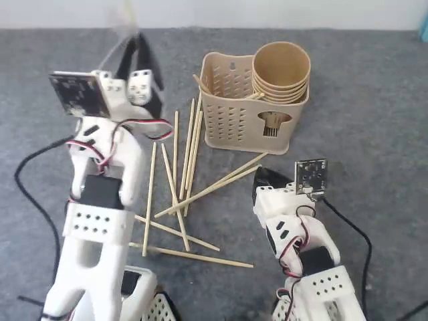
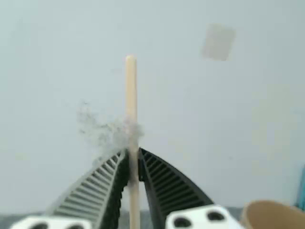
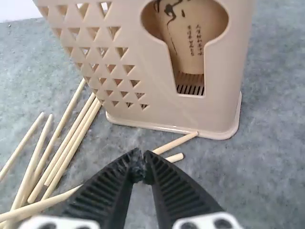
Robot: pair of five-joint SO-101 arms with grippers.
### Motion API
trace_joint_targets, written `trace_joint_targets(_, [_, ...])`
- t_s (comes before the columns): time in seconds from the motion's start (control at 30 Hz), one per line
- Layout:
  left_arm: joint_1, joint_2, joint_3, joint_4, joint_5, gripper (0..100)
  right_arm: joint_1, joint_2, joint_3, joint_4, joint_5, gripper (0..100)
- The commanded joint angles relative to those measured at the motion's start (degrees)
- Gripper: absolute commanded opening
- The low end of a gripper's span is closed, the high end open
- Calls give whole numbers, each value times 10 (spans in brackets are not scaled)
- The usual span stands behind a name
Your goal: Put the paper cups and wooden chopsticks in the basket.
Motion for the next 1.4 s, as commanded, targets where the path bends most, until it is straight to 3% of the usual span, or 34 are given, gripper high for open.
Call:
trace_joint_targets(0.0, [75, -22, -80, -71, -4, 13, -5, 8, 10, -13, 9, 8])
trace_joint_targets(0.2, [121, 20, -108, -129, -3, 13, -2, 7, 10, -13, 9, 8])
trace_joint_targets(0.37, [123, 131, -124, -241, -3, 13, -2, 8, 10, -13, 9, 8])
trace_joint_targets(0.77, [112, 278, -128, -292, -4, 13, -2, 10, 10, -13, 35, 8])
trace_joint_targets(0.93, [106, 299, -98, -291, -4, 28, -2, 10, 10, -13, 37, 8])
trace_joint_targets(1.1, [104, 296, -91, -280, -2, 195, -2, 10, 10, -11, 37, 8])
trace_joint_targets(1.17, [104, 295, -98, -244, -2, 241, -2, 10, 10, -10, 37, 8])
trace_joint_targets(1.37, [103, 199, -104, -105, -2, 245, -2, 10, 10, -8, 38, 8])
